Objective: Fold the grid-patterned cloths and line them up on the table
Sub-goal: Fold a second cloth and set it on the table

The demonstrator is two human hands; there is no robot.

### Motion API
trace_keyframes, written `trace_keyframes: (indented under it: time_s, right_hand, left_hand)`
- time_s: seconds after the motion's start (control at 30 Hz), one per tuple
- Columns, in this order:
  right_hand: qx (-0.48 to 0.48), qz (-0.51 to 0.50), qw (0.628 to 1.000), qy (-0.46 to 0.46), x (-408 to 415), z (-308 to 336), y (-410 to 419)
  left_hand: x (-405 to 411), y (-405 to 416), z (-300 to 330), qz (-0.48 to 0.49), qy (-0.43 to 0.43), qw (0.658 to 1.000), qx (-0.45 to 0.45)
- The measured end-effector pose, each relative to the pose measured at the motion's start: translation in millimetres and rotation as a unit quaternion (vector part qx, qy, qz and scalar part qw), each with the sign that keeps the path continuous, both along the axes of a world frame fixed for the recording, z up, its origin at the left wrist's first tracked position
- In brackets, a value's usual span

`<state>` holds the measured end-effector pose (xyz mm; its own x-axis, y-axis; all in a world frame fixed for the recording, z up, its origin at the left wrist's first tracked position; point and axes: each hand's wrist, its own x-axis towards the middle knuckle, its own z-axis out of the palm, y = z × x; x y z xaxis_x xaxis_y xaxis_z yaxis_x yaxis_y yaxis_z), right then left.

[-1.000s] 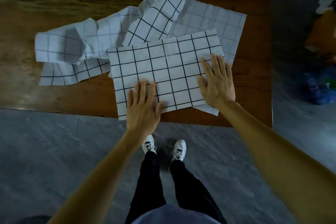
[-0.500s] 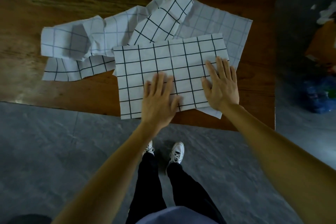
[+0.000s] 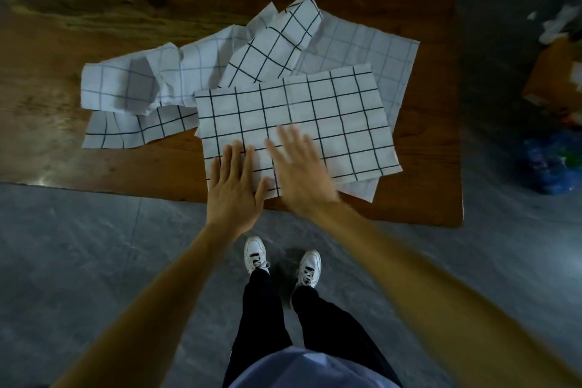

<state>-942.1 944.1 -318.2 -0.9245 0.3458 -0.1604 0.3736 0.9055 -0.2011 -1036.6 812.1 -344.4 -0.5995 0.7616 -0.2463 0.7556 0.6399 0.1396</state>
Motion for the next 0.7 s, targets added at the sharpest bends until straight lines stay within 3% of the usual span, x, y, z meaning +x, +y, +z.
trace_keyframes:
  time_s: [0.1,0.37,0.63,0.7]
  right_hand:
    - [-0.082,-0.012,0.996,-0.024,-14.6,-6.8,-24.7]
    - [0.029,-0.13,0.987,-0.086,70.4,-18.7,75.6]
    - [0.015,-0.151,0.984,-0.098,95.1,-15.0,100.3]
    - [0.033,-0.156,0.983,-0.086,95.1,-10.5,99.7]
  left_hand:
    - [-1.3,-1.2,-3.3,-0.014,0.013,1.0,0.007]
    - [-1.3,0.2,1.2,0.007,-0.007,0.999,0.033]
    - [-1.0,3.4,10.5,0.013,-0.032,0.999,0.026]
    - [9.8,12.4,20.6,-0.035,-0.01,0.998,0.057]
